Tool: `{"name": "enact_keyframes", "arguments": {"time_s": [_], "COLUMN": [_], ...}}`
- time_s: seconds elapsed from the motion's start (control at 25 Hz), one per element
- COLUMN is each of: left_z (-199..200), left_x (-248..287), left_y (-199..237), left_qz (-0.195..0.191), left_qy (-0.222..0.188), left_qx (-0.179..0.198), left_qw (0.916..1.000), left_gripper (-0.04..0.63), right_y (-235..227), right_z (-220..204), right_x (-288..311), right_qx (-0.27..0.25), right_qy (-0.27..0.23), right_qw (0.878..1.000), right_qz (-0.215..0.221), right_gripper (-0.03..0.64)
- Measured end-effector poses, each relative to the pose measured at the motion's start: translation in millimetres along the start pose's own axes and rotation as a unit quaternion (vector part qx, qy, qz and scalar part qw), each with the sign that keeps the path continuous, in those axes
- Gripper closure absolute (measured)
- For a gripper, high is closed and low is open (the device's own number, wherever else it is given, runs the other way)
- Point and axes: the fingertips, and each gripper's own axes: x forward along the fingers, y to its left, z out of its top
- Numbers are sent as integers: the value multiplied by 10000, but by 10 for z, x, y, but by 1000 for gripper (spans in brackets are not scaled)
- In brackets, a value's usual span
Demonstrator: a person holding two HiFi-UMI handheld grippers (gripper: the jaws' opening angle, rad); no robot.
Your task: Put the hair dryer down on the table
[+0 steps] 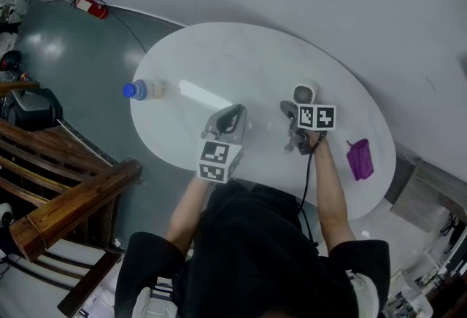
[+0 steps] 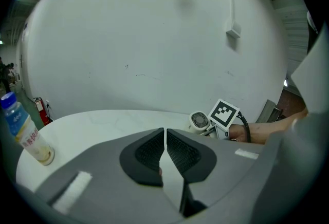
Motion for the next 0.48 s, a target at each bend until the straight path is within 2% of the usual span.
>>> {"name": "enact_keyframes", "arguments": {"time_s": [0.48], "left_z": [-4], "left_x": [-98], "left_y": [-50], "left_qz": [-29], "left_qy": [-76], "left_qx": [27], "left_qw": [10000], "left_gripper": [572], "right_y": [6], "right_z": [-68], "right_x": [-89], "right_qx": [1], "right_qy": [-157], "right_qw": [9999], "right_qz": [-60], "right_gripper": [363]}}
